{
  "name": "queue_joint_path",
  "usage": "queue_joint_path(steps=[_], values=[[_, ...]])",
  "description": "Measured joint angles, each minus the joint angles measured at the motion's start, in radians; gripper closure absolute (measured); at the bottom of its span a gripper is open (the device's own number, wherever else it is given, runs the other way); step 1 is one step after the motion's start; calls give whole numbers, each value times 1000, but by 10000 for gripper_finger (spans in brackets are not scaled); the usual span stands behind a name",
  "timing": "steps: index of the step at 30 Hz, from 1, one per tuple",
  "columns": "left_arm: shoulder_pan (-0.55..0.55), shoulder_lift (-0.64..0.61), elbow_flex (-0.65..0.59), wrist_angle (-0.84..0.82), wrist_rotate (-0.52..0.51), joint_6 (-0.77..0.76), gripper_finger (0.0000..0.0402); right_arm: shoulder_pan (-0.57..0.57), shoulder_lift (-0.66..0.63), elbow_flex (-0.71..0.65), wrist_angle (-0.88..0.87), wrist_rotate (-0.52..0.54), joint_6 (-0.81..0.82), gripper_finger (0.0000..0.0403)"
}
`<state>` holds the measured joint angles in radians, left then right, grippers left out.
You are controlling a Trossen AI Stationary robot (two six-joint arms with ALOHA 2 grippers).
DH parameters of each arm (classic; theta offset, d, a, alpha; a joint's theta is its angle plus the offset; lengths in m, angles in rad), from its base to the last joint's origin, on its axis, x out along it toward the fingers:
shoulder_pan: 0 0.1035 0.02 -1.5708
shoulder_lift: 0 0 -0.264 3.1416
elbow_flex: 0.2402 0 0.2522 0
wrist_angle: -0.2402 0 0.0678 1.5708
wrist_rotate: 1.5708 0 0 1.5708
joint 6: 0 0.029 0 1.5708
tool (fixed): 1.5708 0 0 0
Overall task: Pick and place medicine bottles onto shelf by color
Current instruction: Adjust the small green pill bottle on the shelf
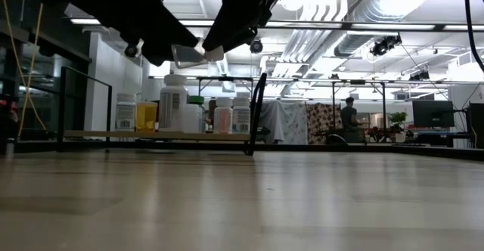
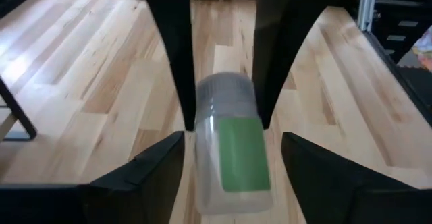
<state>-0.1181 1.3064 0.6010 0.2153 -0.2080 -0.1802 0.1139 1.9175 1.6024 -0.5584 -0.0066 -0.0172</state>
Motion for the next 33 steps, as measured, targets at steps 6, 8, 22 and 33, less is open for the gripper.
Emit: queue_joint_path(steps=[6, 8, 22, 33], values=[[0, 0, 0, -9, -9, 0, 228, 0, 0, 0, -2, 2, -8, 276], [1, 0, 0, -9, -13, -1, 251, 0, 0, 0, -3, 6, -7, 276], [1, -12, -3, -124, -29, 6, 275, 0, -7, 19, -94, 82, -9, 213], [-40, -229, -17, -363, -306, -88, 275, -16, -24, -47, -348, 181, 77, 177]])
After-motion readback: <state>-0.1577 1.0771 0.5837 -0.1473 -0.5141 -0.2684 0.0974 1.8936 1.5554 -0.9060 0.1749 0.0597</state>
